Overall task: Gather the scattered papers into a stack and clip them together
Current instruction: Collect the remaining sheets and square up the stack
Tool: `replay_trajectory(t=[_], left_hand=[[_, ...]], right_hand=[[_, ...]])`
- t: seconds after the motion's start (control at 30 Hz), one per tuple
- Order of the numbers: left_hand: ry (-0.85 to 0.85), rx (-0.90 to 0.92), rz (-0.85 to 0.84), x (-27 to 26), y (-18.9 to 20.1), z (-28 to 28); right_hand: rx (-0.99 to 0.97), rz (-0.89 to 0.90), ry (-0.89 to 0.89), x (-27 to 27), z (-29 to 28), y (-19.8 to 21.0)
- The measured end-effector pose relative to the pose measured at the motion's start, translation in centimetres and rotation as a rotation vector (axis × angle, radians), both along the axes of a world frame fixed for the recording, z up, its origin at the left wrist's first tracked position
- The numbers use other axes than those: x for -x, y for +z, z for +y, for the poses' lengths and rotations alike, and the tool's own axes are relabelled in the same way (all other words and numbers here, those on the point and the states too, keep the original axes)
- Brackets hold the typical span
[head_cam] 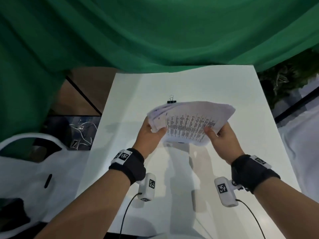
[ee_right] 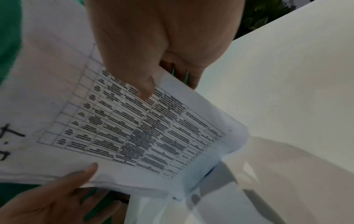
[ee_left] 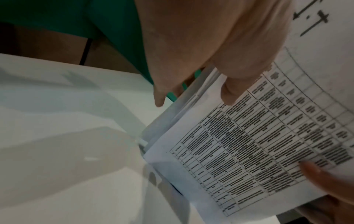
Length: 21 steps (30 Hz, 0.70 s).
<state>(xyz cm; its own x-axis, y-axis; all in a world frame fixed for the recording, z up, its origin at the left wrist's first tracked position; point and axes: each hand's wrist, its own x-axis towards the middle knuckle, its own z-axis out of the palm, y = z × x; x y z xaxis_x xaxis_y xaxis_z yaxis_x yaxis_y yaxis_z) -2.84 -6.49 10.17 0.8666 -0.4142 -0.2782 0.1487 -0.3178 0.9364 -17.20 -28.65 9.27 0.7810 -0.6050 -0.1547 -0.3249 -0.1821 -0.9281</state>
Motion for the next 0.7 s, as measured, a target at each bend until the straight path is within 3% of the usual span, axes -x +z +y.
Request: replay_trajectory(t=[0.2, 0.4, 0.6, 0.7], left_hand=[[0.052, -0.020, -0.028, -0.3, 0.2, -0.9], [0.101, 0.005, 0.090, -0.4, 0.8, -2.3], [0.099, 0.081, 0.032, -0.4, 1.6, -1.6], [0.030, -0.002, 0.058, 0.6, 0.6, -1.3]], right_hand=[[-0.020, -0.030, -0.035, -0.9, 0.5, 0.0], [-0.087, -0.055, -0.081, -2.5, 0.9, 0.5], [-0.062, -0.164, -0.056, -1.0, 0.2, 1.7], [-0.094, -0.074, -0.037, 0.3, 0.6, 0.3]])
